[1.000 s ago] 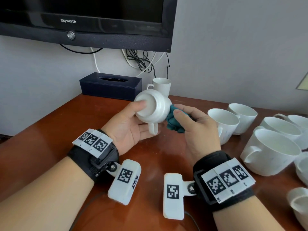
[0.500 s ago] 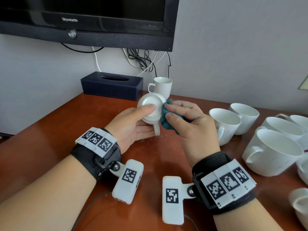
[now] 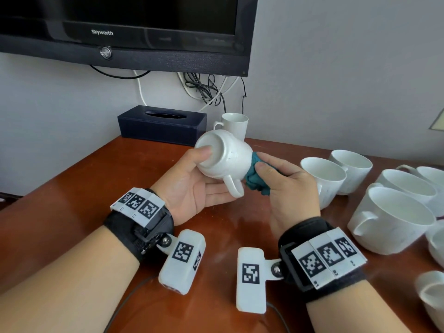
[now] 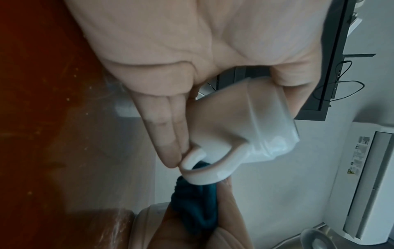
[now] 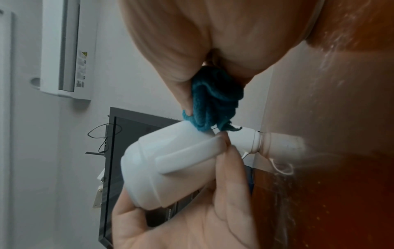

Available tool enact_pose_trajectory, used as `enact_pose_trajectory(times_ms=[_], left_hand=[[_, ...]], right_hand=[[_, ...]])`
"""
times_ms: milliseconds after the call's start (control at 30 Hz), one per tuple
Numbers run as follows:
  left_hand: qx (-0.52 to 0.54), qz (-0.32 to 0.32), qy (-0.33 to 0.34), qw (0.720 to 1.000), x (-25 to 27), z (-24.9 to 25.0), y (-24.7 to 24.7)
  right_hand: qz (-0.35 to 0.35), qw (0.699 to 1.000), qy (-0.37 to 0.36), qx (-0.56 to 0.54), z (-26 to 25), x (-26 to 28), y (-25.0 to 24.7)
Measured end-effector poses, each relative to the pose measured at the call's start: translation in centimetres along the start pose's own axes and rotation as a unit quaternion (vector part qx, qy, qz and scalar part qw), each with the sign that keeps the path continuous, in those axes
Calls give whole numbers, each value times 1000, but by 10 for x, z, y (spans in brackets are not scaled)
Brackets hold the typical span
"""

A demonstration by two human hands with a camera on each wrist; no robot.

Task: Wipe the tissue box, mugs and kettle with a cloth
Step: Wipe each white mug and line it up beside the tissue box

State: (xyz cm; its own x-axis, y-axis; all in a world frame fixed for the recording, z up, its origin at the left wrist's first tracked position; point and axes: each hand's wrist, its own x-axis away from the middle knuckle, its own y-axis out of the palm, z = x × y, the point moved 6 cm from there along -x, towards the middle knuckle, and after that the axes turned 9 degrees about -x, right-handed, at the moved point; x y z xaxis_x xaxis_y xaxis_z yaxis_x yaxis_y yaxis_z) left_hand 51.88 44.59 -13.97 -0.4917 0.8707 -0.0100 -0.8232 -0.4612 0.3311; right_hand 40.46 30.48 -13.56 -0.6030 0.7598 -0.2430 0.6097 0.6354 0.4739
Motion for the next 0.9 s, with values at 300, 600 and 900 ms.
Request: enact_pose_trajectory(times_ms=[300, 600, 900], left_hand=[[-69, 54, 19, 996, -2, 2, -2], [-123, 87, 11, 989, -1, 5, -6], [-86, 0, 13, 996, 1, 4, 2]], right_hand=[[-75, 997, -10, -25, -10, 9, 18], [-103, 993, -52, 40, -11, 13, 23], [-9, 999, 30, -32, -4, 9, 7]])
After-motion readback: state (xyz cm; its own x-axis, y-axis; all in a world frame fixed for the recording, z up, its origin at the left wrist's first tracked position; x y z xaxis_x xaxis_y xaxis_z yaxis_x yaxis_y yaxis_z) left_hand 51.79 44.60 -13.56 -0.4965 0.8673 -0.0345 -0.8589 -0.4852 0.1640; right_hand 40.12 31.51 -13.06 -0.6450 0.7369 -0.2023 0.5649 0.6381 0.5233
